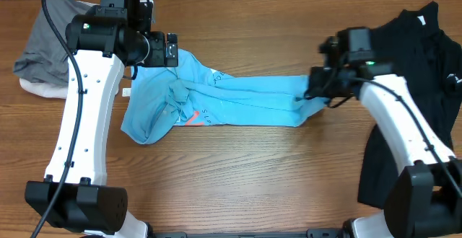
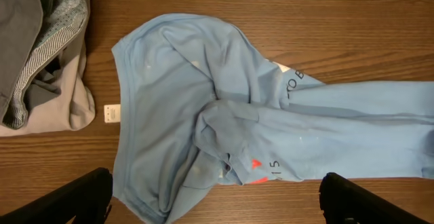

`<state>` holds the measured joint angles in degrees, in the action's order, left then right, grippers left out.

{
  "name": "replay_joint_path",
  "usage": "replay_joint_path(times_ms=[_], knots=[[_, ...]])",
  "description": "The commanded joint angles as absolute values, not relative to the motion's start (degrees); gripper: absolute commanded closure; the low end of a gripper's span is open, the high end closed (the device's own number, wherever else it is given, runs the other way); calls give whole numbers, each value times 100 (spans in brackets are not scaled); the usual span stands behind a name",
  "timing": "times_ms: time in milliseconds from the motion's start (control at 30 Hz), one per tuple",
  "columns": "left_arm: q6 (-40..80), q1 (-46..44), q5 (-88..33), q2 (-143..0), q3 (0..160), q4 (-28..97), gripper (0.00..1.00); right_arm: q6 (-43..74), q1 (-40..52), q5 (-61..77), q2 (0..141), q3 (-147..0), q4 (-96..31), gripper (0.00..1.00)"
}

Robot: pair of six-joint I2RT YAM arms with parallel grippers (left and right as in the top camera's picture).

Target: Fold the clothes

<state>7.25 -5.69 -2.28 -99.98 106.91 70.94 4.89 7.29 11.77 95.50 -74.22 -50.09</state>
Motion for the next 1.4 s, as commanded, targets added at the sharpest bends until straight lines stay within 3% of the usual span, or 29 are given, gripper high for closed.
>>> replay_joint_path(times_ms=[0, 567, 633, 667, 733, 800, 1033, 1367], knots=[[620, -602, -150, -9922, 10796, 7102, 0, 454, 1293, 1253, 9485, -7422, -4895, 96], [642, -602, -156, -9933, 10794, 7113, 0, 725, 2523, 1511, 10558, -7387, -3382, 96], [639, -602, -154, -9933, 10794, 7111, 0, 722, 2637, 1577, 10558, -7387, -3343, 75], [642, -602, -156, -9933, 10794, 7113, 0, 701, 2731, 1573, 10556, -7389, -3347, 54], [642, -602, -154, -9933, 10792, 7116, 0, 701, 2814, 1555, 10545, -7413, -3393, 38], [639, -602, -152, -9933, 10781, 7131, 0, 698, 2770, 1551, 10473, -7638, -3795, 31], [637, -602, -152, -9935, 10777, 7133, 0, 884, 2069, 904, 10324, -7918, -4410, 24], [464, -602, -132, -9935, 10777, 7131, 0, 902, 1750, 906, 10514, -7677, -4268, 24]])
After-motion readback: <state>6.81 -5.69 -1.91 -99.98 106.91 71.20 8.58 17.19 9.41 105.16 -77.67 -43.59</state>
